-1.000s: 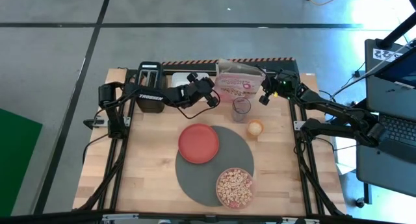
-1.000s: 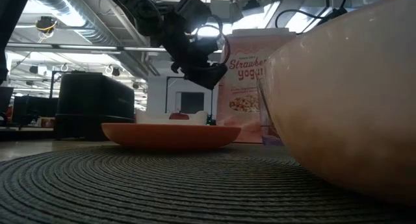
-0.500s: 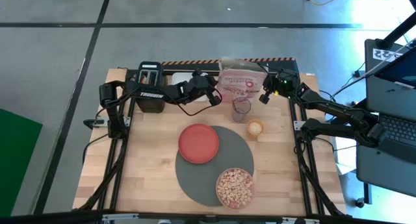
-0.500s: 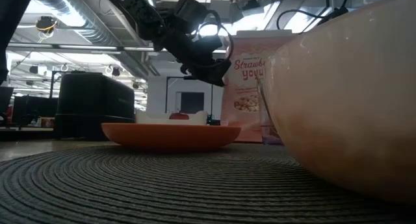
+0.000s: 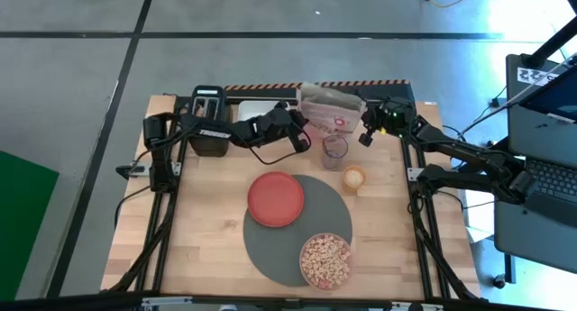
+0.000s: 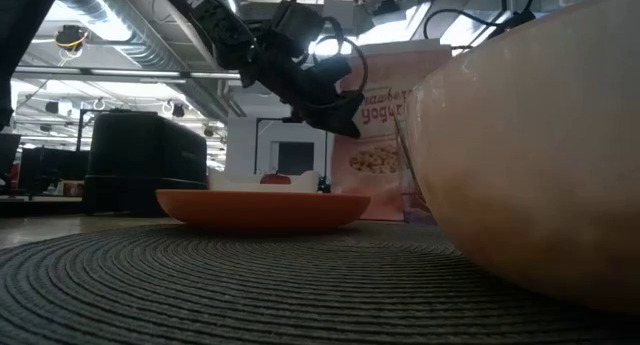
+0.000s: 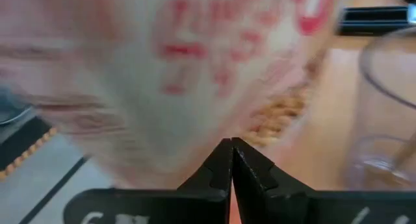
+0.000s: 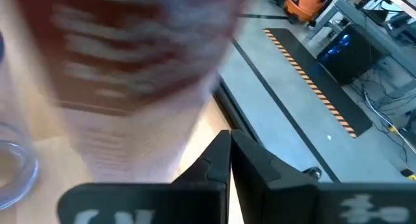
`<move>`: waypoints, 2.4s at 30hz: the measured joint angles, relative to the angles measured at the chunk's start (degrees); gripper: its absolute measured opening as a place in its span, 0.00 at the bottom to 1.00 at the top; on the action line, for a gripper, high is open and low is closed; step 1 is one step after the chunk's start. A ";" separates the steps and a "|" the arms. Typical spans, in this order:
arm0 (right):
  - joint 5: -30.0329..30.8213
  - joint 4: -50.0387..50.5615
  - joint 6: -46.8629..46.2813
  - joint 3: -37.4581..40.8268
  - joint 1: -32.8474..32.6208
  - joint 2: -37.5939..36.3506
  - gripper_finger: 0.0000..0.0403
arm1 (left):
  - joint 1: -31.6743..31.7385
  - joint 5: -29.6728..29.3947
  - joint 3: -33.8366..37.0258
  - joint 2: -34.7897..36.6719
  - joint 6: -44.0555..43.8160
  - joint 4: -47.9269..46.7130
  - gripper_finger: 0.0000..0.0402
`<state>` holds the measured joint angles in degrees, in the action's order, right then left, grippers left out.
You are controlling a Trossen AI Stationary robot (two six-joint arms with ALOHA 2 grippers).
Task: Arrange a breakfast setting
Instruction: Pour the cereal into the pink bowl
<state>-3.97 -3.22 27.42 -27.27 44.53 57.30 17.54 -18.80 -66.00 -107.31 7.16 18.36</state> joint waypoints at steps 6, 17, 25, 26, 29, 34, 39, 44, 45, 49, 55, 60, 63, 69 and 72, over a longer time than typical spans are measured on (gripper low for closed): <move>2.36 0.76 0.26 0.00 0.04 0.02 0.04 | -2.15 -9.95 -0.04 0.35 -0.70 -7.01 0.00; 4.68 4.76 -0.20 0.00 0.04 0.02 0.04 | -1.01 -20.97 -0.07 0.44 0.48 -8.58 0.00; 5.23 8.31 -1.78 0.00 0.04 0.02 0.04 | 3.11 -10.06 -0.04 0.44 1.78 -4.71 0.00; 4.85 8.64 -1.96 0.02 0.01 0.02 0.04 | 3.42 -8.48 -0.05 0.44 2.27 -3.86 0.00; 4.93 8.96 -2.22 0.02 -1.59 0.02 0.04 | 4.03 -6.21 -0.07 0.47 2.48 -2.15 0.00; 6.60 6.85 -2.92 0.09 -6.28 0.02 0.04 | 4.46 -2.24 -0.04 0.51 2.49 -1.84 0.00; 12.44 5.52 -3.00 0.09 -8.56 0.02 0.04 | 3.97 -1.43 0.00 0.51 2.49 -1.87 0.00; 13.06 4.46 -2.99 0.09 -8.47 0.02 0.04 | 3.43 -0.23 0.00 0.51 2.42 -1.82 0.00; 13.20 4.28 -2.99 0.09 -8.46 0.02 0.04 | 3.32 -0.16 0.02 0.51 2.38 -1.78 0.00; 13.40 4.00 -2.99 0.09 -8.46 0.02 0.04 | 3.08 0.11 0.04 0.51 2.40 -0.89 0.00; 13.38 3.79 -3.21 0.11 -8.41 1.43 0.04 | 3.11 0.69 0.04 0.51 2.17 2.67 0.00; 13.82 2.56 -2.88 0.13 -8.41 4.39 0.04 | 3.24 2.33 0.04 -0.04 0.82 3.89 0.00; 14.07 0.88 -2.73 0.13 -8.39 6.14 0.03 | 3.03 4.55 -0.07 -1.05 0.47 5.48 0.00; 14.13 -0.06 -1.89 0.11 -8.41 6.99 0.03 | 3.00 6.05 -0.07 -3.62 -0.60 6.20 0.00; 14.43 0.04 -1.70 0.11 -8.44 6.86 0.03 | 2.97 5.03 -0.12 -3.73 -0.62 5.92 0.00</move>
<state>10.47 -3.18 25.71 -27.16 36.10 64.16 20.51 -13.77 -66.12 -111.04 6.54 24.27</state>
